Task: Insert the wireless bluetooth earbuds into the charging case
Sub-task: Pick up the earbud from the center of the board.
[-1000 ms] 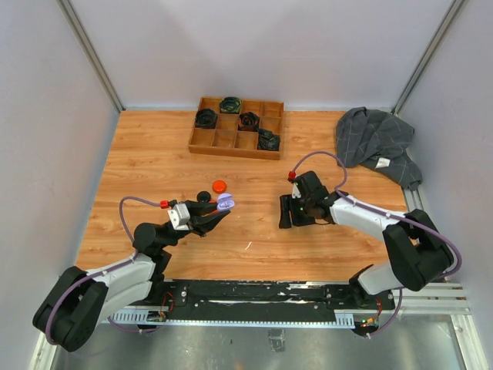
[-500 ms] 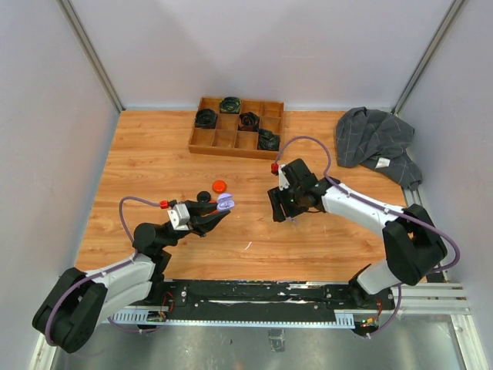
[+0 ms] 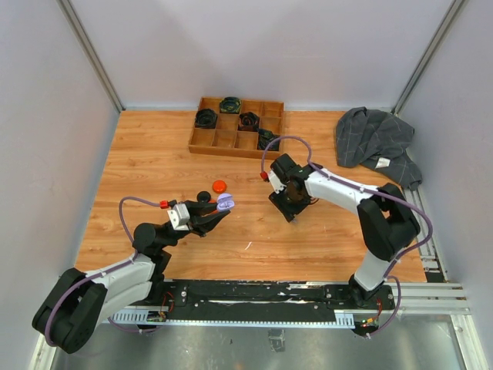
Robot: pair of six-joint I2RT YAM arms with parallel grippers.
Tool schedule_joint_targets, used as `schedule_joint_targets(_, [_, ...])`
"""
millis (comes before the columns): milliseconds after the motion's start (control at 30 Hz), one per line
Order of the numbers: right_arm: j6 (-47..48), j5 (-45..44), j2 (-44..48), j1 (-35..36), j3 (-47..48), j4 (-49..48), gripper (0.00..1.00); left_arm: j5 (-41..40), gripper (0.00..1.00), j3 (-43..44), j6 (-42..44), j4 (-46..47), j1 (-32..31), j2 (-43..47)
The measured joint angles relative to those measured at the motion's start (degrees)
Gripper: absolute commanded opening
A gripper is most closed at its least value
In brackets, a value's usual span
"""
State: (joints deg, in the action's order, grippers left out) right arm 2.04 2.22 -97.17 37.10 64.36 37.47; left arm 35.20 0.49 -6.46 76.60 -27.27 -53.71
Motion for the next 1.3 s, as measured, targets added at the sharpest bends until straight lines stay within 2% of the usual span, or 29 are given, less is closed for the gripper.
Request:
schedule_joint_targets(100, [1.29, -0.92, -2.82, 0.0, 1.81, 1.57, 0.41, 0.0, 0.0, 0.0, 0.0, -0.02, 0.0, 0.0])
schedule_joint_targets(500, [3.17, -0.83, -7.96, 0.0, 4.31, 3.61, 0.35, 0.0, 0.0, 0.0, 0.0, -0.02, 0.0, -0.02])
schedule_joint_targets(800, [3.72, -0.02, -9.62, 0.0, 5.86, 4.48, 0.24, 0.02, 0.0, 0.0, 0.0, -0.02, 0.0, -0.02])
schedule_joint_targets(1133, [3.19, 0.22, -8.94, 0.33, 5.7, 3.91, 0.15, 0.02, 0.0, 0.0, 0.0, -0.02, 0.0, 0.0])
schedule_joint_targets(1300, [1.51, -0.2, -3.13, 3.76, 4.68, 2.47, 0.15, 0.02, 0.0, 0.0, 0.02, -0.04, 0.0, 0.11])
